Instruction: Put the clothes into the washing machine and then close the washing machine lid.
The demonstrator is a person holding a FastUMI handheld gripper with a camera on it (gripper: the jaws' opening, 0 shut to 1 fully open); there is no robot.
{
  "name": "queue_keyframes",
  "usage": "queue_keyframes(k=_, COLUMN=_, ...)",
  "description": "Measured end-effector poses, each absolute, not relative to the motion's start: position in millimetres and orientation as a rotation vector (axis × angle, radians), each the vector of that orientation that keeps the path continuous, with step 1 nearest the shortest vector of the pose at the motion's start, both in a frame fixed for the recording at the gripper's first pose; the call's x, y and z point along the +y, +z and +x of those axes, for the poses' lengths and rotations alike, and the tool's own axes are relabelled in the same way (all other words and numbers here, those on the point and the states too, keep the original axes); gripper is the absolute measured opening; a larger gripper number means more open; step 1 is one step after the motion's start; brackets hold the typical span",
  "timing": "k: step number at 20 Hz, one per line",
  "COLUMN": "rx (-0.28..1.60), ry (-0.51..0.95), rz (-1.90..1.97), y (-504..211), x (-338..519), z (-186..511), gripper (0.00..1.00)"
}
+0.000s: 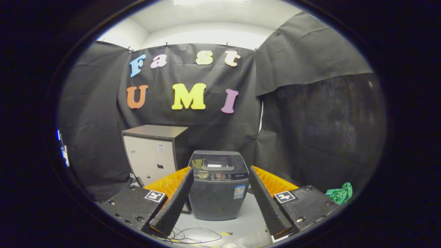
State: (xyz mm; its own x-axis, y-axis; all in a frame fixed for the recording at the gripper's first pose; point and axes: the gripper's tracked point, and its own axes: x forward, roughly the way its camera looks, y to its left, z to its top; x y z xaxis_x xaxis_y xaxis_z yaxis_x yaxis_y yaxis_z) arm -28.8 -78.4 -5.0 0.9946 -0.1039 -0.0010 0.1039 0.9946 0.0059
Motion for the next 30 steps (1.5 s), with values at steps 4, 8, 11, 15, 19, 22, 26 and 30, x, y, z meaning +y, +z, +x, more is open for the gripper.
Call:
queue_keyframes(k=4, rx=0.006, ry=-0.1, rz=0.019, y=-5.6, x=-80.0, z=-26.0, gripper=1.0)
queue_keyframes(k=8, rx=0.016, ry=-0.095, rz=0.013, y=-4.9, x=-80.6, z=-23.3, gripper=1.0)
queue_keyframes(k=11, rx=0.009, ry=-0.097, rz=-0.001, y=0.0, x=-81.2, z=-21.6, gripper=1.0)
queue_keyframes(k=15, rx=0.009, ry=-0.099, rz=0.012, y=-0.2, x=-78.3, z=-21.3, gripper=1.0)
queue_keyframes(k=19, rx=0.018, ry=-0.095, rz=0.0, y=-4.7, x=-71.0, z=-19.7, gripper=1.0)
queue_keyframes(k=22, rx=0.022, ry=-0.086, rz=0.002, y=-4.0, x=-65.3, z=-15.6, gripper=1.0)
queue_keyframes(k=26, rx=0.011, ry=-0.08, rz=-0.002, y=2.2, x=-59.9, z=-12.6, gripper=1.0)
queue_keyframes(k=30, rx=0.004, ry=-0.082, rz=0.002, y=6.1, x=-59.8, z=-11.8, gripper=1.0)
